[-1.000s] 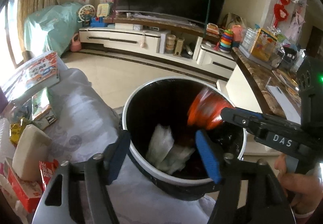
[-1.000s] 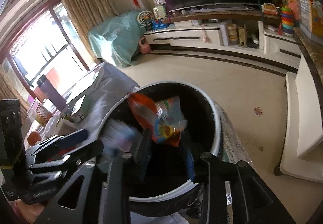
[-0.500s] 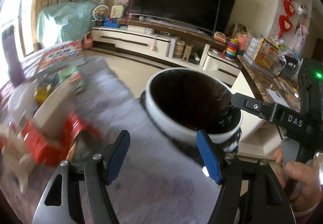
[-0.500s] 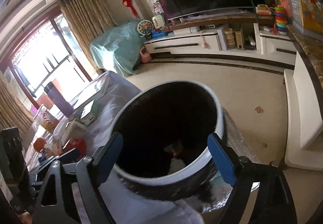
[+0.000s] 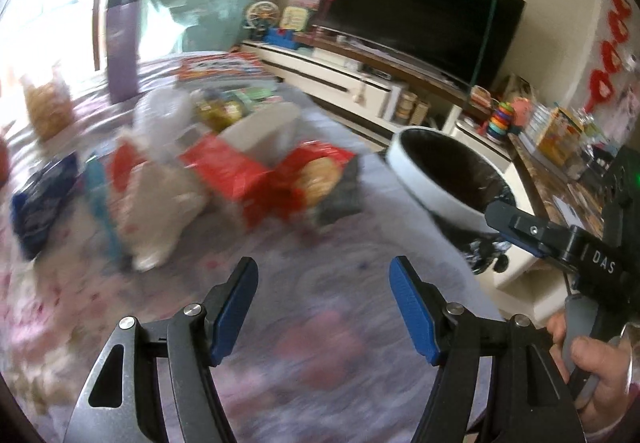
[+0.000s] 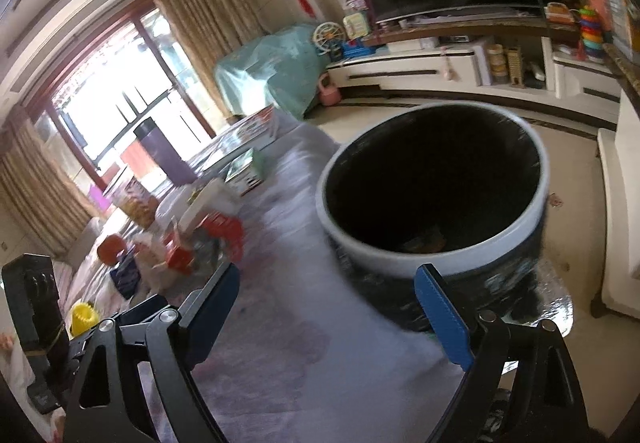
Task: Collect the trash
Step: 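Move both tools back over the table toward the remaining trash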
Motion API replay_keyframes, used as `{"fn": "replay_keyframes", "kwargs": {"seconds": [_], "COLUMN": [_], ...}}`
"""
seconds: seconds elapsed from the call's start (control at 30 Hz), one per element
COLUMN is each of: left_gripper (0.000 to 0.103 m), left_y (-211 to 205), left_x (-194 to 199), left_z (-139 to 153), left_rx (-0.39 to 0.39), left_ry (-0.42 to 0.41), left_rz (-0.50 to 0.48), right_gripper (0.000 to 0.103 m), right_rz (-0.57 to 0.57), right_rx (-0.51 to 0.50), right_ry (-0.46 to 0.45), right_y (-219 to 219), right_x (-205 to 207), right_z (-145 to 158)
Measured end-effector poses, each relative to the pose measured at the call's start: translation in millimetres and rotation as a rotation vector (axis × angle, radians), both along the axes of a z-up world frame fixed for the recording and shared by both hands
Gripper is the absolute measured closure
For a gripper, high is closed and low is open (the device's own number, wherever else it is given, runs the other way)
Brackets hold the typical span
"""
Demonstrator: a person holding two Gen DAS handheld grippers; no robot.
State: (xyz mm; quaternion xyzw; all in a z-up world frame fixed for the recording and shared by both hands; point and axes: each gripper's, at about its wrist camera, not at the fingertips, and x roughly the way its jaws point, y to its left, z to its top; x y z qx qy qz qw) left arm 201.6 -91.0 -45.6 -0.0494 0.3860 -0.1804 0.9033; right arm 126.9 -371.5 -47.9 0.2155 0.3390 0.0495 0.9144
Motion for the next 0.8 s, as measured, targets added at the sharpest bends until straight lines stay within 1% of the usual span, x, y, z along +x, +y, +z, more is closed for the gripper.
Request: {"fn": "replay_keyframes", "kwargs": {"seconds": [0.2,0.43,0.6,0.8], "left_gripper": [0.035,0.035,0.035,0.035], "left_y": [24,38,50,54], "left_x": [-18,-33,-30,-24], "left_z": [6,9,12,14], "left_rx": [-0.005,-0.004,-0.003,0.011], "left_ry": [0.002,0.003,0.004,0.004], "left_rz": [0.060,0.112,0.132,0.148], "right_gripper": [0.012,0.012,0.012,0.013], "right_rz": [0.055,0.112,0.137,0.157], "right_rx": [0.000,-0.002,-0.008,-0.014], "right_ry": [0.006,0.011,0.015,0.018], "right_y": [30,59,75,87], "right_x": [4,11,16,25], "right_z": [-4,-7,-10,-11]}}
